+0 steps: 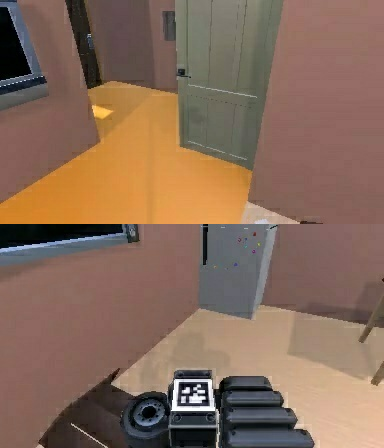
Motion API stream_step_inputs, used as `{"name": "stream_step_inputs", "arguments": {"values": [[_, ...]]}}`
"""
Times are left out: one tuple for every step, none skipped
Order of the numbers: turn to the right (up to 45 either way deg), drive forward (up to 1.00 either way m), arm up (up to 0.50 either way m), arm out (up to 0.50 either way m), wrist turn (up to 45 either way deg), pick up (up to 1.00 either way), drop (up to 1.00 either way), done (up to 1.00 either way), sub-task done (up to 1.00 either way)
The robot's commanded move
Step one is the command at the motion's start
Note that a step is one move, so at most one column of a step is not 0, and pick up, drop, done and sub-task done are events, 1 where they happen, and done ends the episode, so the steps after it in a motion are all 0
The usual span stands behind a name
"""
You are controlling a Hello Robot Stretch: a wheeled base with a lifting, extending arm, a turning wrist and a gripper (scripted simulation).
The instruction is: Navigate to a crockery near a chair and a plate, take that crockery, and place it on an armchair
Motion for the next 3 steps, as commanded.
{"name": "stream_step_inputs", "arguments": {"values": [[0.0, 0.1, 0.0, 0.0, 0.0, 0.0, 0.0, 0.0, 0.0], [-18.0, 0.0, 0.0, 0.0, 0.0, 0.0, 0.0, 0.0, 0.0], [0.0, 1.0, 0.0, 0.0, 0.0, 0.0, 0.0, 0.0, 0.0]]}}
